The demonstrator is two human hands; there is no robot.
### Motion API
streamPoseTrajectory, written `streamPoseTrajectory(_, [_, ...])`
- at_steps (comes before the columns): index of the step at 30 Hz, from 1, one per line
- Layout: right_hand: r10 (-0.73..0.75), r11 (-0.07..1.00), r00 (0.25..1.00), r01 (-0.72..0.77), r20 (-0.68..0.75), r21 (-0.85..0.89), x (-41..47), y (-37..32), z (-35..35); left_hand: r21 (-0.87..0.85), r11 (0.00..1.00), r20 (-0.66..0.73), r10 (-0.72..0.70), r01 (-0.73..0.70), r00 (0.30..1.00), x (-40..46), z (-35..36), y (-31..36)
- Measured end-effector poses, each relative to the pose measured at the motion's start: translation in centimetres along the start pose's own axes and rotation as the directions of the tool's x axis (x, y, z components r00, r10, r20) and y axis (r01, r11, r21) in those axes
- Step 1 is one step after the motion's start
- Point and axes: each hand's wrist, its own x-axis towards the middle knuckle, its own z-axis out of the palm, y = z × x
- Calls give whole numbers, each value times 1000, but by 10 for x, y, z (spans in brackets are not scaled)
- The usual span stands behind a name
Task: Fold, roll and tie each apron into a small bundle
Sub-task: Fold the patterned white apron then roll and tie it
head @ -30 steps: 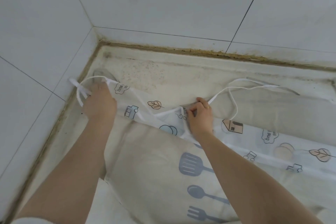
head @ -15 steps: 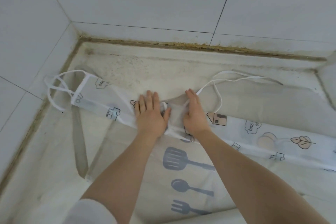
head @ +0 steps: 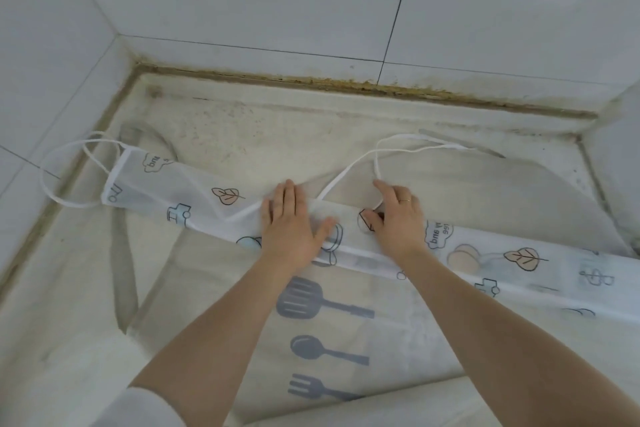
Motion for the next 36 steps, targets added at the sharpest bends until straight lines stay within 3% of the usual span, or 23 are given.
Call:
streamPoseTrajectory(4, [32, 990, 989, -11, 143, -144, 18, -31, -2, 86, 996, -5, -30, 30, 1000, -3, 10, 2])
streamPoseTrajectory(8, [-20, 999, 958, 10, 286, 35, 43, -63, -3, 96, 995, -21, -21, 23, 1000, -3, 8, 3])
streamPoseTrajectory(11, [48, 963, 957, -120, 287, 241, 67, -82, -7, 116, 993, -42, -14, 19, 999, -6, 10, 2])
streamPoseTrajectory(14, [195, 706, 918, -376, 345, 600, 90, -103, -17, 71, 997, -93, 6, 1, 996, -6, 13, 0])
streamPoseTrajectory(19, [184, 395, 886, -463, 425, 793, 94, -112, -17, 56, 998, -123, 7, 0, 992, -6, 16, 0])
streamPoseTrajectory(20, [143, 421, 885, -459, 442, 782, 91, -109, -13, 65, 998, -120, 26, -18, 992, -6, 16, -1])
streamPoseTrajectory(22, [75, 636, 908, -361, 411, 682, 84, -98, -7, 88, 995, -61, 54, -49, 997, -5, 15, -2])
streamPoseTrajectory(25, [20, 860, 985, -104, 171, 499, 71, -76, -7, 105, 993, 4, 50, -50, 999, -2, 13, -1])
streamPoseTrajectory(27, [-63, 966, 998, 64, -15, 251, 54, -58, -6, 108, 993, 20, 39, -41, 999, -4, 13, -4])
streamPoseTrajectory(30, [-149, 989, 989, 149, 23, 1, 21, -30, 3, 122, 993, 9, -3, 2, 1000, -15, 14, -16])
streamPoseTrajectory(36, [-67, 934, 983, 122, 172, -336, -30, 54, -12, 167, 984, 38, -69, 62, 997, -23, 8, -30])
